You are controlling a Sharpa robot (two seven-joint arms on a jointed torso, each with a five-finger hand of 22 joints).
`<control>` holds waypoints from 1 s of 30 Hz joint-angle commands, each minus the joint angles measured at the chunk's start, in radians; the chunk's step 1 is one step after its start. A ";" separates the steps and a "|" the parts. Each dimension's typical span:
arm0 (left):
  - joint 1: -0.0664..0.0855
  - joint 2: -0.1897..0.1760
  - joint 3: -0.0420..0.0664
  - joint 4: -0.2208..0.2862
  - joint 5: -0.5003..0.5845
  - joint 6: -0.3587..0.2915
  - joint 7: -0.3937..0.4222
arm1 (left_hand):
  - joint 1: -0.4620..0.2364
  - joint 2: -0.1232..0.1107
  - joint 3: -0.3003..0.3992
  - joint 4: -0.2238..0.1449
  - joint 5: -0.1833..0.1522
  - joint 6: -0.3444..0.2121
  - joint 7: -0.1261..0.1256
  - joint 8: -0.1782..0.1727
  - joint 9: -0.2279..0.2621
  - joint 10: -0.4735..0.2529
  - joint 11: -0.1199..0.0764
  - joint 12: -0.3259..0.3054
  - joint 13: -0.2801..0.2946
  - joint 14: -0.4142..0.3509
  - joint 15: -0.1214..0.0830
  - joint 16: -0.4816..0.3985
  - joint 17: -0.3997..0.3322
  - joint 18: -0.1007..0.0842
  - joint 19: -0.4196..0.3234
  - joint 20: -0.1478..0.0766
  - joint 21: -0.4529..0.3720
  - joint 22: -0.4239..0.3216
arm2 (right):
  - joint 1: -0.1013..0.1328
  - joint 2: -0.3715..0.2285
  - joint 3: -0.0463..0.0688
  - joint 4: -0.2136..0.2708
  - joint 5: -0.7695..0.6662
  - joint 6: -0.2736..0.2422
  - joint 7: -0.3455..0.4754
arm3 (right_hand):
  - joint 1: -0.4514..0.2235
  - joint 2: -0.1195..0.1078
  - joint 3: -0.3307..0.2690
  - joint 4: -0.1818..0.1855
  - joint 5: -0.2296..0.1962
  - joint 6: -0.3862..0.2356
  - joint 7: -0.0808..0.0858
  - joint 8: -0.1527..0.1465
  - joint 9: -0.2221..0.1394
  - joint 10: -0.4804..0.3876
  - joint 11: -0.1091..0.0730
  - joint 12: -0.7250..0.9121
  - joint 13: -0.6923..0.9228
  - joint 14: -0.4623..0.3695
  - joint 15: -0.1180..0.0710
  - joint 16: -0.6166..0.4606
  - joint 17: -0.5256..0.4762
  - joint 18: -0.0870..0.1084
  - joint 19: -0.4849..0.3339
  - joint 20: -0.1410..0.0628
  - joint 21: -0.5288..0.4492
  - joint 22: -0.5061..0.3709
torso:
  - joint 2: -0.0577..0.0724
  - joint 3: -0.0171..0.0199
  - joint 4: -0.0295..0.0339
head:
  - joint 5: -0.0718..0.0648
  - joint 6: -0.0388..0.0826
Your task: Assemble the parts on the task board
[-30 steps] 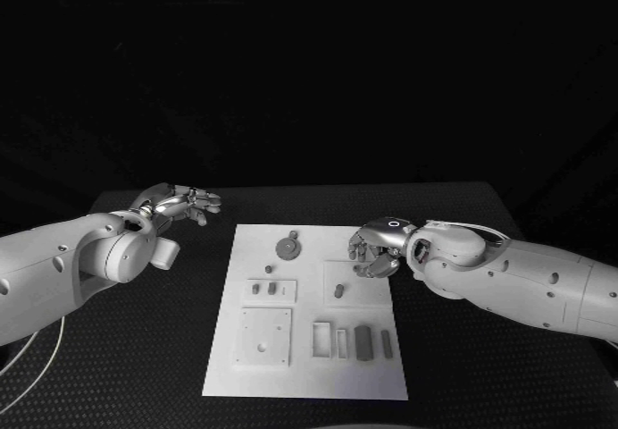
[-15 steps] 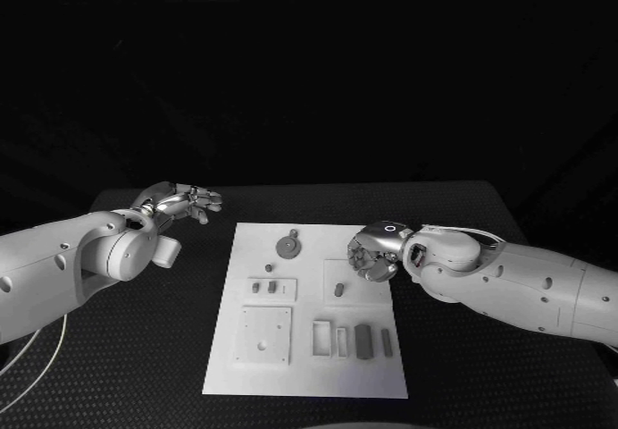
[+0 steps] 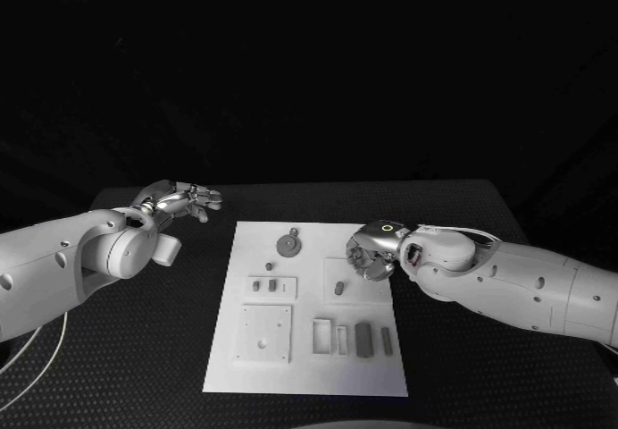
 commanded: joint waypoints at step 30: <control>0.001 0.007 0.000 -0.009 0.007 -0.010 0.002 | -0.008 -0.001 -0.008 -0.002 -0.003 -0.012 0.004 0.006 -0.004 -0.024 0.004 0.011 0.004 0.006 0.005 -0.005 0.006 0.004 0.005 -0.070 -0.004 -0.004 | -0.020 0.017 -0.006 0.001 -0.094 -0.028 -0.022 | 0.039 0.025 0.128 -0.009 0.004 0.096 -0.034 0.028 0.026 0.085 -0.033 0.018 0.056 -0.008 -0.034 0.074 0.034 0.021 0.018 -0.020 0.048 0.035 | -0.001 -0.0002 -0.0001 | -0.006 -0.011</control>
